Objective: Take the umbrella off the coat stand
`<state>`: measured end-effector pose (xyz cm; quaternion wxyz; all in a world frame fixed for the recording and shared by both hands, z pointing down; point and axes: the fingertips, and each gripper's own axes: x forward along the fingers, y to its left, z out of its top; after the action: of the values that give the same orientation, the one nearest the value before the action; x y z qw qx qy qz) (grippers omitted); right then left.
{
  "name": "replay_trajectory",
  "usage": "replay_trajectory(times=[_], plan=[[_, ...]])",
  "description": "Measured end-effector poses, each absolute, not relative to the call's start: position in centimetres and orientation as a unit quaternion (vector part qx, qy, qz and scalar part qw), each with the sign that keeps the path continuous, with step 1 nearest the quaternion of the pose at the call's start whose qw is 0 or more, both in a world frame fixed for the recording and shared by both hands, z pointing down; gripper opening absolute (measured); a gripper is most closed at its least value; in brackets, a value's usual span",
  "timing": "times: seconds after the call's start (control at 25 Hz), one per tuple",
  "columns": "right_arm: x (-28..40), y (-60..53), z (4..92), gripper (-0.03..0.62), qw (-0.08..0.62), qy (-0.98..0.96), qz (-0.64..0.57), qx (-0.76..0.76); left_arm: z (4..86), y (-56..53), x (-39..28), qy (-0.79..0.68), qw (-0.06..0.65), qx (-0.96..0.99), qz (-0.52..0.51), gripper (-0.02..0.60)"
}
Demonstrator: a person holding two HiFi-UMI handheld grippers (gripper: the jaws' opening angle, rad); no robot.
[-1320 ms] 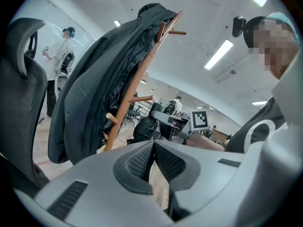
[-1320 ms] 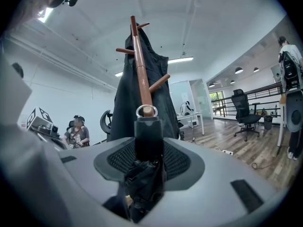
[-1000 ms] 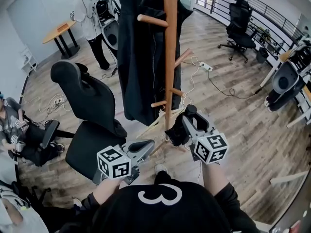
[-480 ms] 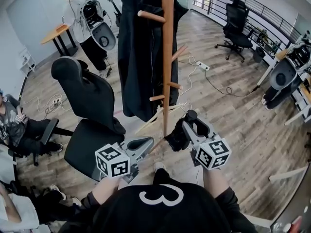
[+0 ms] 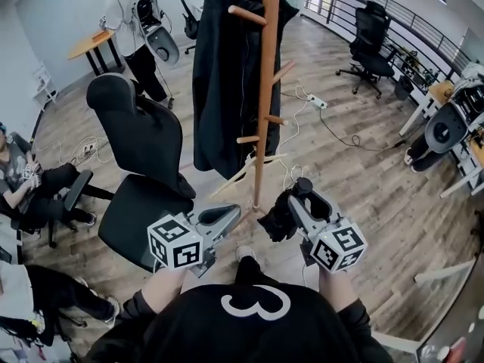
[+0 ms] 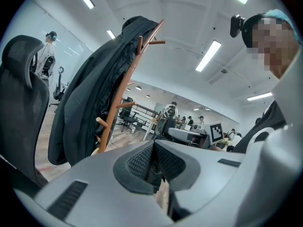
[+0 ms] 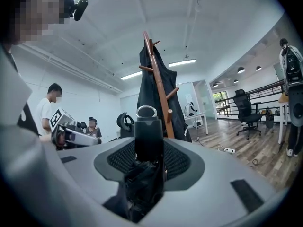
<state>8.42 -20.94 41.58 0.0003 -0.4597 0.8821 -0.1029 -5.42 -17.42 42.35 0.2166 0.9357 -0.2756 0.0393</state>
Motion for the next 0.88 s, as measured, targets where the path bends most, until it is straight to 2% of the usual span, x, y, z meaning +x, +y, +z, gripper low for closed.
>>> replay_trajectory(times=[0.88], plan=[[7.6,-14.9,41.2,0.190,0.020,0.901,-0.112,-0.420,40.9,-15.1,-4.3,-0.270,0.193,0.943,0.034,0.015]])
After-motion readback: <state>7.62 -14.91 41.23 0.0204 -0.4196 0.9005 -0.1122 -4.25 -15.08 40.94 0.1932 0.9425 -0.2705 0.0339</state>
